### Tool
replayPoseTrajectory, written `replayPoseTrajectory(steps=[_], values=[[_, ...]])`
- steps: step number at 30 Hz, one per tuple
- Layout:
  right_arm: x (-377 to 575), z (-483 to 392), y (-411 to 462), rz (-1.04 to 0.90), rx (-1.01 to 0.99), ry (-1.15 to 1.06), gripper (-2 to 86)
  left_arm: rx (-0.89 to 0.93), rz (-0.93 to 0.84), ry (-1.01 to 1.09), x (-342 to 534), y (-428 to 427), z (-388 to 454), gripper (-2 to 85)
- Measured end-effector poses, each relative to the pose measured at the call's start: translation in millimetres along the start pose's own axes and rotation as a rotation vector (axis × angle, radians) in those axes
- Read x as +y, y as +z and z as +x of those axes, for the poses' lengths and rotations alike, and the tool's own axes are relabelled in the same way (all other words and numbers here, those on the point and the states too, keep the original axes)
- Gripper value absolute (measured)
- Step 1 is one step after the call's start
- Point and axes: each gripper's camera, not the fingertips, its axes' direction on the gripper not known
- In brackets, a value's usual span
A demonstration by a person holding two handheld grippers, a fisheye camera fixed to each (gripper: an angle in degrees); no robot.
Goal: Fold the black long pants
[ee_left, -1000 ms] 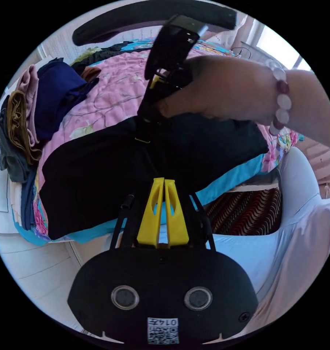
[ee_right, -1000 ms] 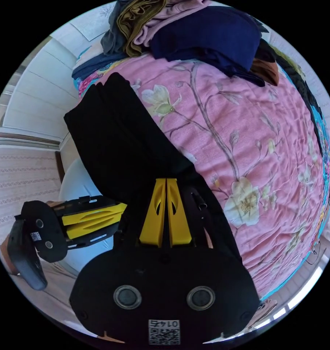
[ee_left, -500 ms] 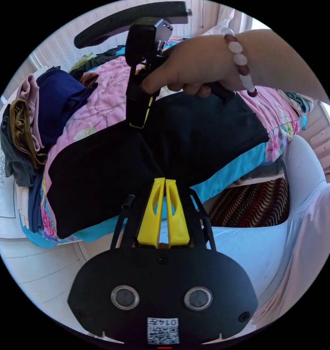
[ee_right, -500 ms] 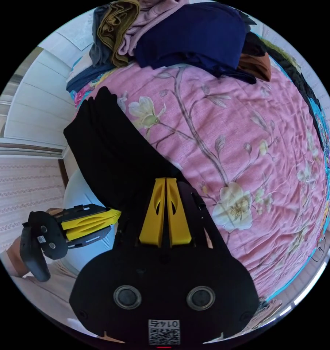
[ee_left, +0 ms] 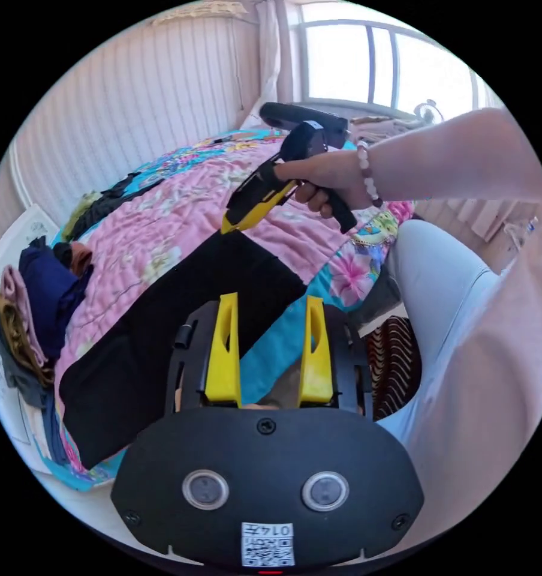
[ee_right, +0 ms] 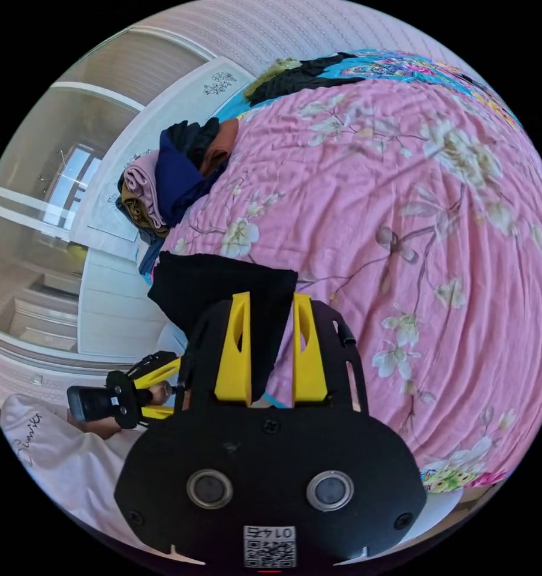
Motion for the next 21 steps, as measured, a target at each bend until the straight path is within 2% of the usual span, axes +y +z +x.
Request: replayPoseTrajectory(steps=[3, 7, 11, 17, 21], values=[[0.0, 9.5, 19.7, -0.099, 0.002, 0.022, 5.7, -0.097, -0.141, 0.039, -11.9, 29.3, 1.0, 9.3], [2.4, 24.3, 13.0, -0.093, -0.045, 0.012, 3.1, 0.01, -0.127, -0.006, -15.4, 21.0, -13.3, 4.0], [15.7, 63.2, -13.2, -0.047, -0.24, 0.033, 2.2, -0.007, -0.064, 0.055, -21.1, 2.2, -6.3, 2.0], [62.8, 118.7, -94.3, 0.085, -0.242, 0.066, 1.9, 0.118, 0.133, 0.114, -51.1, -16.2, 14.8, 1.7], [95.2, 138.3, -154.5, 0.208, -0.226, 0.108, 2.1, 0.206, 0.278, 0.078, -68.5, -20.4, 21.3, 2.0]])
